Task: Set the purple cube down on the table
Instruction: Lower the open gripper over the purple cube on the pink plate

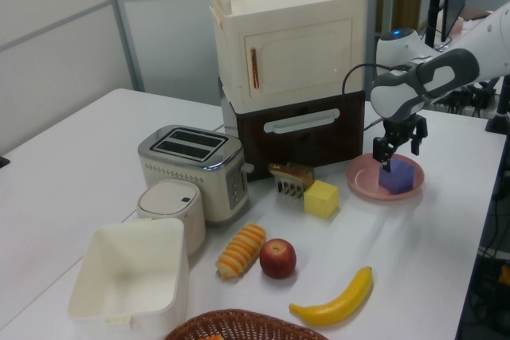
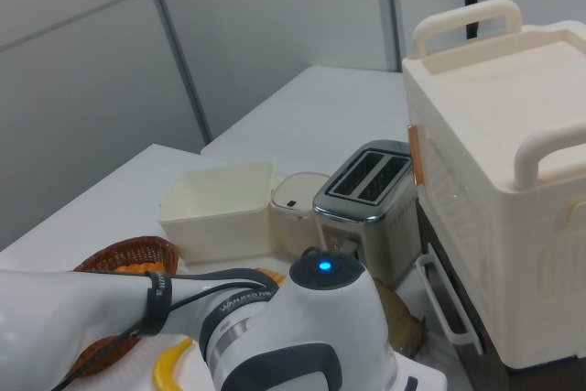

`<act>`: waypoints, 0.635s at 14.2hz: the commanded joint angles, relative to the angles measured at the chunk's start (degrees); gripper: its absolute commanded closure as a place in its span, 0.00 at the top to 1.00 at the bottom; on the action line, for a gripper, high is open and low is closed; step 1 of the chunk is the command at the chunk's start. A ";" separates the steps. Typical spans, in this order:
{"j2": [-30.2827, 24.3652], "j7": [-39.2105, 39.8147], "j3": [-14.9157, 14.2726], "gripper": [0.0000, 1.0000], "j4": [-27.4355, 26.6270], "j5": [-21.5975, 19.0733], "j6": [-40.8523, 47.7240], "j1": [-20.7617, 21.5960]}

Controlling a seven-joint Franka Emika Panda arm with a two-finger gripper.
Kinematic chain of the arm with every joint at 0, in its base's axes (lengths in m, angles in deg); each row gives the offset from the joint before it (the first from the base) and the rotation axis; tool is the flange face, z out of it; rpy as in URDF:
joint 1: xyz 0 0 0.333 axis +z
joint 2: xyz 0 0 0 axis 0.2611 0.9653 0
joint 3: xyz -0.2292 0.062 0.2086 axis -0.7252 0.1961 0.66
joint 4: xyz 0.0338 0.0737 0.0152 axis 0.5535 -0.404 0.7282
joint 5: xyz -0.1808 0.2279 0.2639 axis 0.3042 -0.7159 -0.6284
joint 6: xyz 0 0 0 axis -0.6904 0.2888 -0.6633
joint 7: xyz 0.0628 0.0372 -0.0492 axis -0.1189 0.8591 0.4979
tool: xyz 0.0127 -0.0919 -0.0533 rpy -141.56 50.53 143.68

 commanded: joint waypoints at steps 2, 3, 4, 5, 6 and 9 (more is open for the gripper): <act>0.29 1.76 -0.22 1.00 -0.91 0.95 -1.10 0.49; 0.29 2.29 -0.22 1.00 -1.00 0.95 -1.10 0.49; 0.47 2.73 -0.22 1.00 -0.91 0.95 -1.10 0.49; 0.55 2.91 -0.22 1.00 -1.00 0.95 -1.10 0.49; 0.73 2.91 -0.22 1.00 -0.91 0.95 -1.10 0.49; 1.17 2.91 -0.22 1.00 -0.91 0.95 -1.10 0.40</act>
